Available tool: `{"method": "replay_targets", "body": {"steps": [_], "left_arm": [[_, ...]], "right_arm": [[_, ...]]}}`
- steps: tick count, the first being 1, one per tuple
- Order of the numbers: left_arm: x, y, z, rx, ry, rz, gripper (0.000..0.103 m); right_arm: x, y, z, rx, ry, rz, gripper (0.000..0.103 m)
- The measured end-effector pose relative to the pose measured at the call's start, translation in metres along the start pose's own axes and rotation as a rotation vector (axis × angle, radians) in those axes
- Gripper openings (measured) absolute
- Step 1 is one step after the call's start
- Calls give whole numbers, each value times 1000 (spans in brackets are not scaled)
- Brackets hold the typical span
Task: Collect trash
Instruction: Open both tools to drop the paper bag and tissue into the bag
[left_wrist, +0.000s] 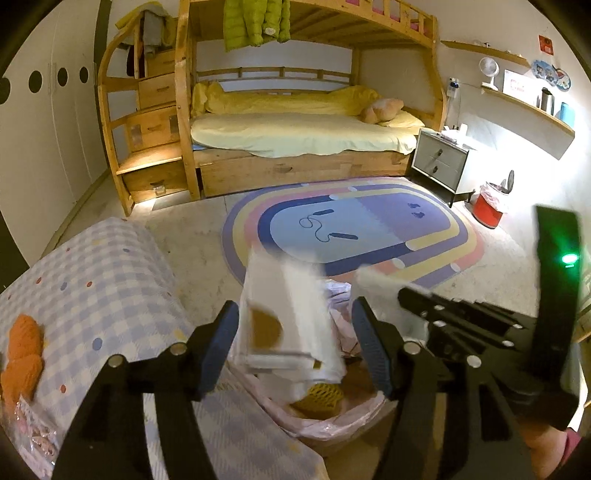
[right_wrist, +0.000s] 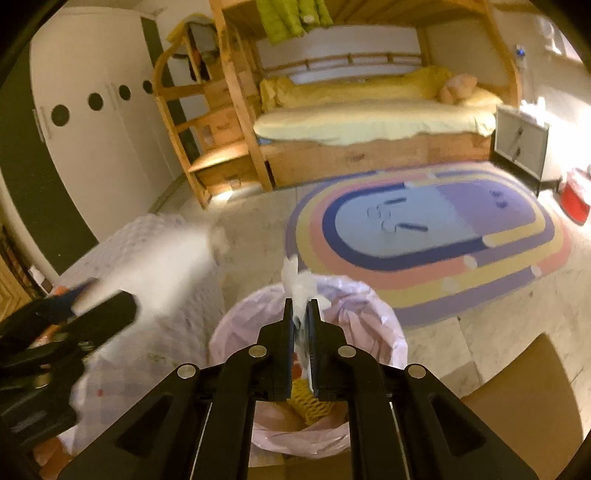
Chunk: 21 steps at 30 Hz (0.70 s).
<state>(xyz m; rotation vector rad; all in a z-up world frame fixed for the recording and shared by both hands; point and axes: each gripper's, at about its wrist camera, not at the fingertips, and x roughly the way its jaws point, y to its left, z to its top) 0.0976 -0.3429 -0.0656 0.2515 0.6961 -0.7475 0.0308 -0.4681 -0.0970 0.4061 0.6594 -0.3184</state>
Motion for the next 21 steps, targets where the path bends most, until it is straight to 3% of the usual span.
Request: {"method": "replay_targets", "body": {"steps": [2, 3, 12, 21], "left_arm": [[2, 2, -1, -10, 5, -2, 62], [0, 6, -4, -20, 6, -2, 62], [-45, 32, -17, -95, -35, 16, 62], [-118, 60, -41, -163, -97, 77, 62]], "right_arm": [[7, -3, -5, 14, 26, -3, 26], [8, -4, -7, 19, 29, -4, 27], [-35, 5, -11, 29, -15, 26, 27], [-95, 73, -13, -87, -64, 152, 27]]}}
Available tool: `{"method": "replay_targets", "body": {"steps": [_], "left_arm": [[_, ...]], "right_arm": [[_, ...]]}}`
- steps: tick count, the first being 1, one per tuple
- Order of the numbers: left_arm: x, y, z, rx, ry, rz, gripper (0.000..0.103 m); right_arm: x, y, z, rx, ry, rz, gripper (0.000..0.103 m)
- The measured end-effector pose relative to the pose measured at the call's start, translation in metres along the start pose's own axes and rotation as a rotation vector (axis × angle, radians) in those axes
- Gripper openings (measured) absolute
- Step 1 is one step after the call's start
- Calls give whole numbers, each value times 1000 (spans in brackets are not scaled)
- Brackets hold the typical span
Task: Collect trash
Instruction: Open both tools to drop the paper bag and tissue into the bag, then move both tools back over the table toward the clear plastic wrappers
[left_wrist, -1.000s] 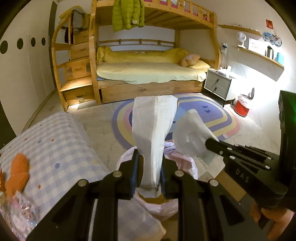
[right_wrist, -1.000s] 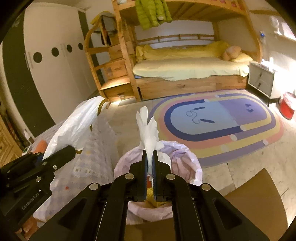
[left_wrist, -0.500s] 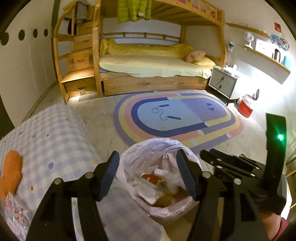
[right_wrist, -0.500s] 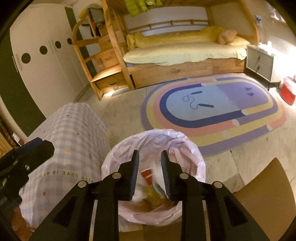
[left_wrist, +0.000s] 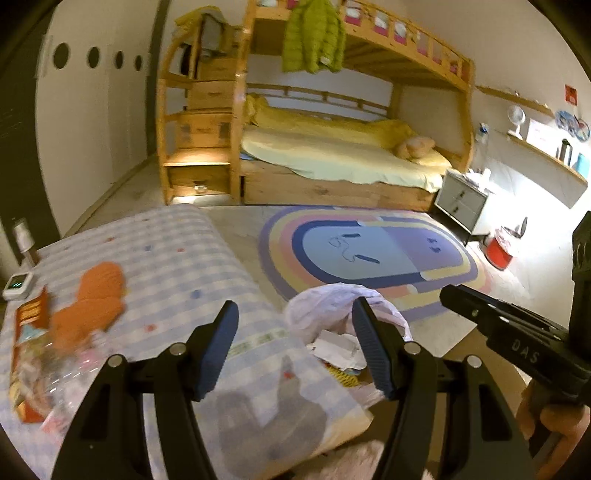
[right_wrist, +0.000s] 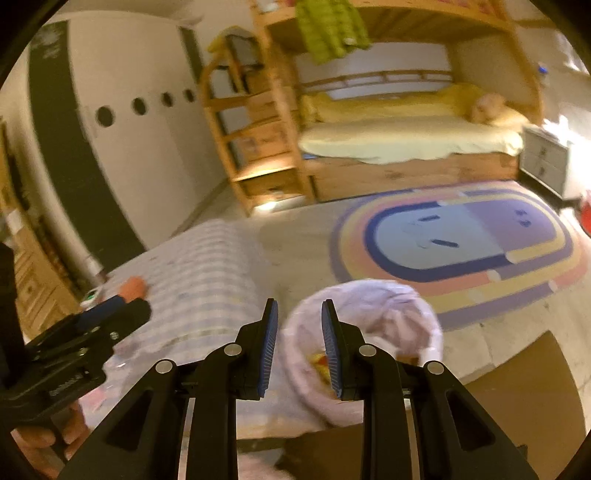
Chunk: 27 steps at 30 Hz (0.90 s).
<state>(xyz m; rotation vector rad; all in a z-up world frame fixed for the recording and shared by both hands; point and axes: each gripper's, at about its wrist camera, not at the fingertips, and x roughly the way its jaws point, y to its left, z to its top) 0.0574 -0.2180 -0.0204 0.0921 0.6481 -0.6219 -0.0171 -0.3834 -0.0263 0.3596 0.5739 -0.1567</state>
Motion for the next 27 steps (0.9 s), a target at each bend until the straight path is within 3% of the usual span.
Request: {"method": "replay_targets", "body": {"steps": [9, 16, 24, 27], "left_arm": [[-82, 67, -41, -57, -30, 171, 63], [-123, 133, -78, -144, -42, 334, 64], [-126, 176, -102, -239, -3, 441, 68], [-126, 181, -105, -238, 4, 449, 69]], "right_arm": [[-8, 110, -13, -167, 30, 151, 27], [2, 175, -33, -287, 71, 219, 29], [32, 210, -59, -346, 128, 244, 43], [42, 215, -63, -352, 141, 241, 54]]}}
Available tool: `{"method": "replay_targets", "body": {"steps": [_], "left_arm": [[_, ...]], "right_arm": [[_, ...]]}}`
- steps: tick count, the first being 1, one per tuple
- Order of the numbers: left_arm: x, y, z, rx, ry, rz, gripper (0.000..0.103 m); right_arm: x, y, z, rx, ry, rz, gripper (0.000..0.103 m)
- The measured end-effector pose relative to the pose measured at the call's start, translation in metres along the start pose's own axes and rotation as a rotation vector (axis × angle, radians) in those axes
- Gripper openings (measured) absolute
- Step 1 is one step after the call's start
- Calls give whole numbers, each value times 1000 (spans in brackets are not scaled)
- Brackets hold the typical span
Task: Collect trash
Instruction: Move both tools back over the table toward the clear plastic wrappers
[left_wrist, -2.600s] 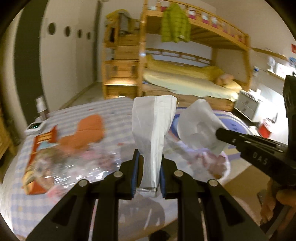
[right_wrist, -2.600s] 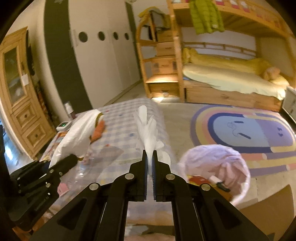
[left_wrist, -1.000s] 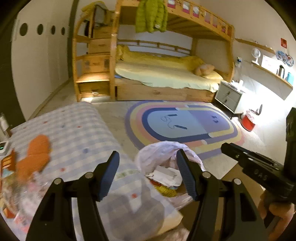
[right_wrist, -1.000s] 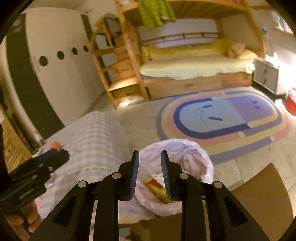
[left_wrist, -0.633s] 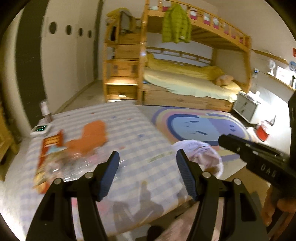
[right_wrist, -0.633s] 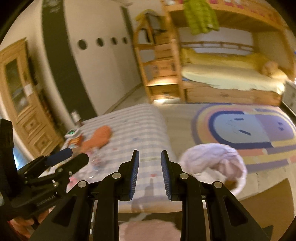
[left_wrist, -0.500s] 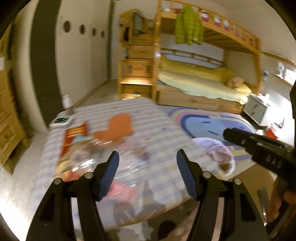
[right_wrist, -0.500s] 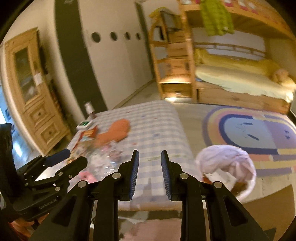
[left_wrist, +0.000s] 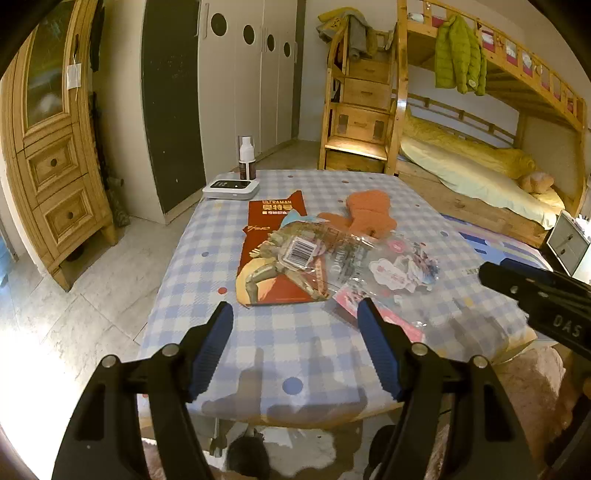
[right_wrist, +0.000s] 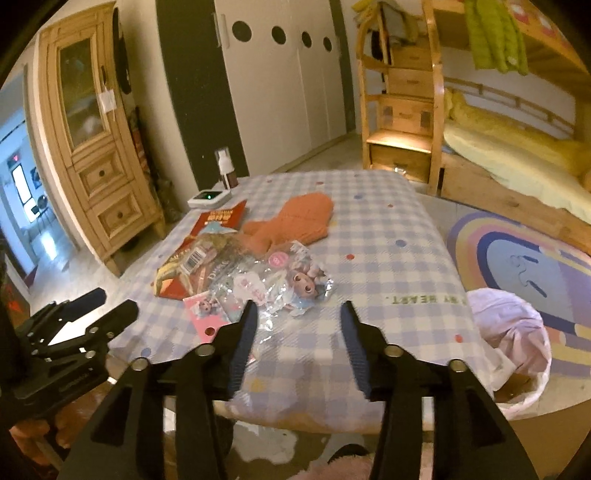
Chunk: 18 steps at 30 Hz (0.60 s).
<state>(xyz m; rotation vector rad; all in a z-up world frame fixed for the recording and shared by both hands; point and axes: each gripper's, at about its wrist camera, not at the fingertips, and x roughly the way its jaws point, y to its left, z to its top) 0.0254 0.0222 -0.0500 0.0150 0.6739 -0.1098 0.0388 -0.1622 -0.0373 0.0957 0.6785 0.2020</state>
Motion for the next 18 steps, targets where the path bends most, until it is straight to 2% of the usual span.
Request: {"method": "replay_targets", "body": {"steps": [3, 8, 12, 18], "left_arm": [[14, 3, -1, 3, 2, 23, 69], [30, 6, -6, -42, 24, -18, 69], [39, -3, -9, -22, 33, -39, 69], [50, -11, -11, -6, 57, -32, 69]], "right_arm": [[19, 0, 1, 13, 24, -5, 56], [37, 2, -2, 22, 50, -5, 56], [49, 0, -6, 19, 70, -24, 56], [65, -15, -6, 81, 69, -39, 55]]}}
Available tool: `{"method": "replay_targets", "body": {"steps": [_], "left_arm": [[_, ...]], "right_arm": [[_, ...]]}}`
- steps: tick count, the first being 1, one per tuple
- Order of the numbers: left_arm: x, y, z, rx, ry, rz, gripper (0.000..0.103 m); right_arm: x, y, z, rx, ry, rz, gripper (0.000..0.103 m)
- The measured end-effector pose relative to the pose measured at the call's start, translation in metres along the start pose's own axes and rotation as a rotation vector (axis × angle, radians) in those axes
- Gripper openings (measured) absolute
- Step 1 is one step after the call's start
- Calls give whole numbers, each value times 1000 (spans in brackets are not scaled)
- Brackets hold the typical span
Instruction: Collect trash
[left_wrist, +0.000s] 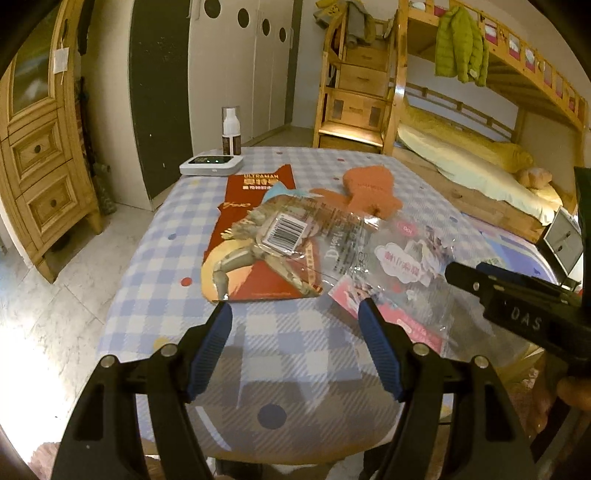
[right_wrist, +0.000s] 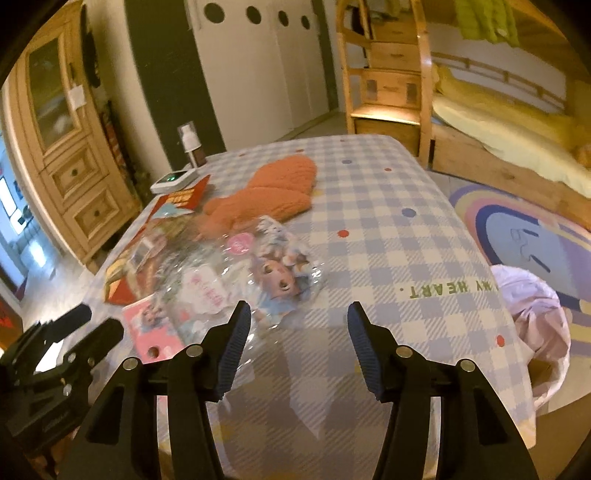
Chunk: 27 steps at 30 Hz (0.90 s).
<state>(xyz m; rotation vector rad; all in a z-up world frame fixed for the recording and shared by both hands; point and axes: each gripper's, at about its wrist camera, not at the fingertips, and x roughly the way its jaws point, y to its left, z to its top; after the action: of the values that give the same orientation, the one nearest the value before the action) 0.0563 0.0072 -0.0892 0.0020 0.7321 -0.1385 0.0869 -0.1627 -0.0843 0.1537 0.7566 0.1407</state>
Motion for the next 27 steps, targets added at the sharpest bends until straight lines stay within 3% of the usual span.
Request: {"method": "replay_targets", "body": {"steps": [10, 21, 24, 25, 27], "left_arm": [[23, -10, 0, 49, 62, 62, 68], [26, -8, 1, 63, 49, 66, 68], [25, -9, 1, 64, 46, 66, 68], [25, -10, 1, 63, 46, 67, 68], [25, -10, 1, 62, 47, 66, 68]], "right_arm": [[11, -7, 9, 11, -3, 23, 49], [22, -1, 14, -49, -12, 11, 48], [24, 2, 13, -79, -15, 1, 28], [23, 1, 13, -74, -12, 6, 15], [20, -1, 13, -56, -16, 25, 9]]}}
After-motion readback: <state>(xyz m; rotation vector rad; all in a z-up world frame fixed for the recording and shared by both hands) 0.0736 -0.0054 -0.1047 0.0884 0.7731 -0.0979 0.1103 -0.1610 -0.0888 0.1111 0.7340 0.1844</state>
